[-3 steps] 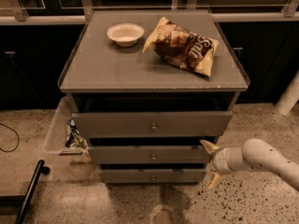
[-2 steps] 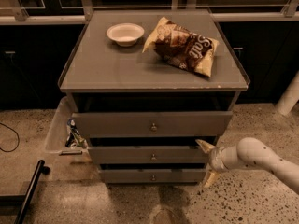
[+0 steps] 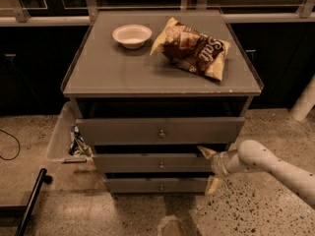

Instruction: Open middle drawer

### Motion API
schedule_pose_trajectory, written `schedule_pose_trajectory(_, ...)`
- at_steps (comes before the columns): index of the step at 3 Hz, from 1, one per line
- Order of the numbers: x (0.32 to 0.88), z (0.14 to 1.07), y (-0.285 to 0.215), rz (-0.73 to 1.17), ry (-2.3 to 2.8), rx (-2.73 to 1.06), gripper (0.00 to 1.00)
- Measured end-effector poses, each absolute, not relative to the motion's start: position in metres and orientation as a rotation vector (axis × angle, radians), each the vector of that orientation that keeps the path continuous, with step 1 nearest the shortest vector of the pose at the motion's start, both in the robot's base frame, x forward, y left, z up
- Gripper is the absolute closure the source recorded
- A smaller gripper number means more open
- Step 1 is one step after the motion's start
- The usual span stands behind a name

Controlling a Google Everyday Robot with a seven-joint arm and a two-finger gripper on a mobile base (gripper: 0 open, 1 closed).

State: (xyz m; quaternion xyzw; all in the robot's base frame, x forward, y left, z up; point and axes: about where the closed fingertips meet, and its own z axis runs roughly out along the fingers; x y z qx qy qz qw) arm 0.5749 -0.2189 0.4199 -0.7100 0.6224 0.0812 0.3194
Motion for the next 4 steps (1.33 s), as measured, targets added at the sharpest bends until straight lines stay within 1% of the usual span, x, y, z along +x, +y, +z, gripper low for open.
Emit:
schedule_pose_trajectory(1,0.6005,0.3994,-0.1885,0.263,1.590,-1.899,0.00)
schedule_pose_trajectory(2,0.6042,0.3926,-0.1850,0.264,1.590,-1.901,0.00)
schedule_pose_trajectory(3,0.6042,0.3925,-0.1849,0.264,1.590,-1.901,0.19)
schedule_pose_trajectory(4,0.6039,0.3926,-0.1850,0.264,1.590,-1.901,0.43)
